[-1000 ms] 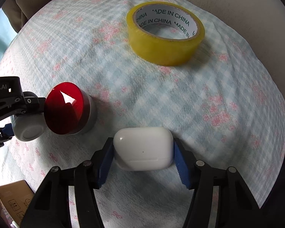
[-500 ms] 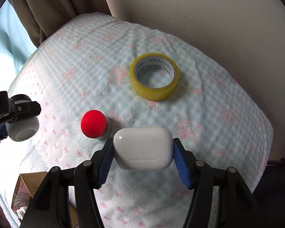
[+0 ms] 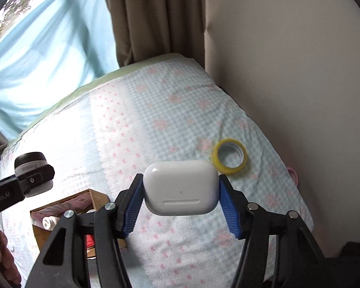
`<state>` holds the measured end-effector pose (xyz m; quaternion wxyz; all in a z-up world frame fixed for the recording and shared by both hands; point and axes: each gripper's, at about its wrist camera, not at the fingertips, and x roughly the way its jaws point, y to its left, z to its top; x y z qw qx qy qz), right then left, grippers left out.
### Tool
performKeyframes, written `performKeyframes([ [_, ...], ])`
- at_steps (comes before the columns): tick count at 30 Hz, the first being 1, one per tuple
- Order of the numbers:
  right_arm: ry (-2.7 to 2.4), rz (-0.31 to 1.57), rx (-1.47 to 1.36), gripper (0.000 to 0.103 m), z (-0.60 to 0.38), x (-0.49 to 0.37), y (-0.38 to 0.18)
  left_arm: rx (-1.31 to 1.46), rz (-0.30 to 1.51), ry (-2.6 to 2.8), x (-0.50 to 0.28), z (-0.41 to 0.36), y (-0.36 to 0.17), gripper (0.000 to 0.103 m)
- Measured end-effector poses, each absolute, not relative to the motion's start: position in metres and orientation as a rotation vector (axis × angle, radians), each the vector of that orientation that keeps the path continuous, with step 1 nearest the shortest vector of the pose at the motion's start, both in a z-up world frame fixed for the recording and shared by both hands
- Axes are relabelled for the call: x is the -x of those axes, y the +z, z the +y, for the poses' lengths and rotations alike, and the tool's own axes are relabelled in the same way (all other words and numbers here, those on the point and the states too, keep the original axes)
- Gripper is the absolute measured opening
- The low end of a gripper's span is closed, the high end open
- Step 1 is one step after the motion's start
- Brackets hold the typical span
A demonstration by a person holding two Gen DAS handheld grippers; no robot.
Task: Organize rigid objects
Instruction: 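Carry the jar and earbud case into the cardboard box and open both grippers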
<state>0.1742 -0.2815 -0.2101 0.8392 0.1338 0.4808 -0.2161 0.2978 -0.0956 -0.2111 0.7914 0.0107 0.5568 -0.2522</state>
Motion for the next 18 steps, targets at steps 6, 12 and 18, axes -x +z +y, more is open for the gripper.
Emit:
performKeyframes([
  [6,-0.317,1.000,-0.251,0.056,-0.217,-0.196,-0.181,0.031,1.188,-0.448,-0.288,-0.003,-0.205,0.056],
  [12,-0.224,1.024,-0.247,0.056,-0.153,-0.216,-0.188,0.061,1.215,-0.359,-0.291,0.078,-0.222,0.056],
  [18,-0.150,1.077,-0.228,0.056,-0.099,-0.232,-0.221,0.081,1.266,-0.296,-0.301,0.136,-0.260,0.056],
])
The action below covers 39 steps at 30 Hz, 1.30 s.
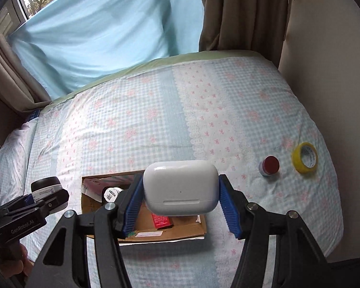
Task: Organize rigid objects
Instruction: 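Carry the jar and earbud case into the cardboard box and open both grippers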
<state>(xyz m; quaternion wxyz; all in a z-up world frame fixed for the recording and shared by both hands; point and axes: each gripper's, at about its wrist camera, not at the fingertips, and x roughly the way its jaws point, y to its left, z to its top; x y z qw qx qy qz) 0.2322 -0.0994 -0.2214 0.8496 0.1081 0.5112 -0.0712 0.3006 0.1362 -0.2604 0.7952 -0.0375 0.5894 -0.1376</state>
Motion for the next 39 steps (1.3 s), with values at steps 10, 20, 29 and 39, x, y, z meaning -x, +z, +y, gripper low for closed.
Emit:
performKeyframes([
  [10,-0.024,1.201,-0.154,0.056,-0.028,-0.244,-0.314,0.036,1.359,-0.290,-0.334,0.171,-0.355,0.056],
  [20,0.149,1.214,0.030,0.056,0.022,-0.246,-0.407,-0.039,1.391,-0.332,-0.351,0.162,-0.425,0.056],
  [29,0.184,1.226,0.049,0.056,0.024,-0.247,-0.428,-0.158,1.366,-0.384,-0.349,0.143,-0.427,0.056],
  [39,0.196,1.167,0.087,0.103,0.029,-0.240,-0.430,-0.234,1.274,-0.408,-0.341,0.142,-0.399,0.103],
])
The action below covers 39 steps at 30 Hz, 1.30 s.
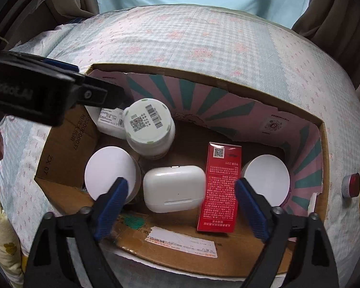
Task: Organize rigid objects
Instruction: 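Carry the jar and earbud case into the cardboard box and open both grippers, then lift both tools away from the box toward the red-lidded jar and tape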
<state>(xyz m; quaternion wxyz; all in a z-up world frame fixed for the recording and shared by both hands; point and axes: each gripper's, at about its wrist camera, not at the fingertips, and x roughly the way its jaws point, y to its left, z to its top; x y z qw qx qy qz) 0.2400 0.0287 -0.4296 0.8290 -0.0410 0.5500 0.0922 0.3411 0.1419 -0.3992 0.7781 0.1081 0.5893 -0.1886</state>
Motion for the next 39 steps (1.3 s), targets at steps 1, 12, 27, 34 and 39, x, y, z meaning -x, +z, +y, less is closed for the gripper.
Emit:
performKeyframes([
  [1,0.196,1.161,0.079,0.103,0.027,-0.237,-0.426,-0.225,1.281,-0.410,-0.339,0.144,-0.397,0.103],
  [12,0.157,1.119,0.037,0.103,0.017,-0.217,-0.388,-0.170,1.260,-0.375,-0.320,0.164,-0.365,0.103],
  [27,0.090,1.085,0.033,0.103,0.009,-0.200,-0.290,-0.173,1.176,-0.322,-0.281,0.176,-0.270,0.103],
  [34,0.017,1.029,-0.036,0.103,-0.032,-0.181,-0.244,-0.178,1.121,-0.355,-0.265,0.142,-0.231,0.103],
  [39,-0.041,0.989,-0.055,0.103,-0.078,-0.163,-0.221,-0.190,1.094,-0.382,-0.252,0.092,-0.212,0.103],
])
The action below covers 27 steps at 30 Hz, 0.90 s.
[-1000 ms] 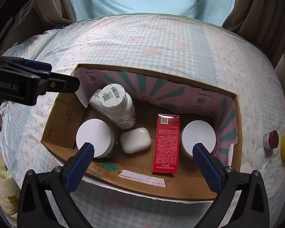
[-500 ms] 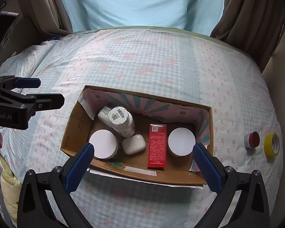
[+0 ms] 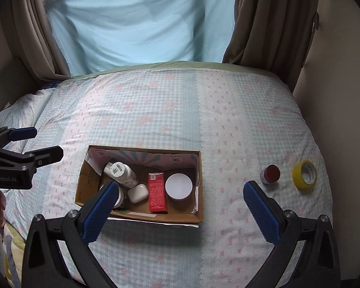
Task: Organize rigid objects
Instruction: 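Lift both tools away from the box toward the red-lidded jar and tape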
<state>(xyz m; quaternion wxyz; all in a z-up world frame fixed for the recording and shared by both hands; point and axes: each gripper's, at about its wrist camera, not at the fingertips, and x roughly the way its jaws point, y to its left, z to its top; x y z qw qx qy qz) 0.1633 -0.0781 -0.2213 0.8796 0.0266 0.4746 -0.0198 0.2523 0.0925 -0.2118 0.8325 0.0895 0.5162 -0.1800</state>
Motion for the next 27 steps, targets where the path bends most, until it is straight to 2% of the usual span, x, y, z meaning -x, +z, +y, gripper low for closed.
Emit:
performKeyframes([
  [8,-0.127,0.971,-0.045,0.103,-0.182,-0.130,-0.208,-0.201,1.054,-0.385,-0.223,-0.016,-0.198,0.103],
  [15,-0.226,0.994,-0.100,0.103,-0.303,-0.102,-0.219,-0.168,1.079,-0.411,-0.202,-0.117,-0.220,0.103],
  [21,-0.288,1.030,-0.096,0.103,-0.379,-0.107,-0.254,-0.183,1.128,-0.453,-0.204,-0.192,-0.271,0.103],
  [27,-0.339,1.036,-0.214,0.103,-0.426,-0.125,-0.323,-0.262,1.112,-0.517,-0.223,-0.256,-0.351,0.103],
])
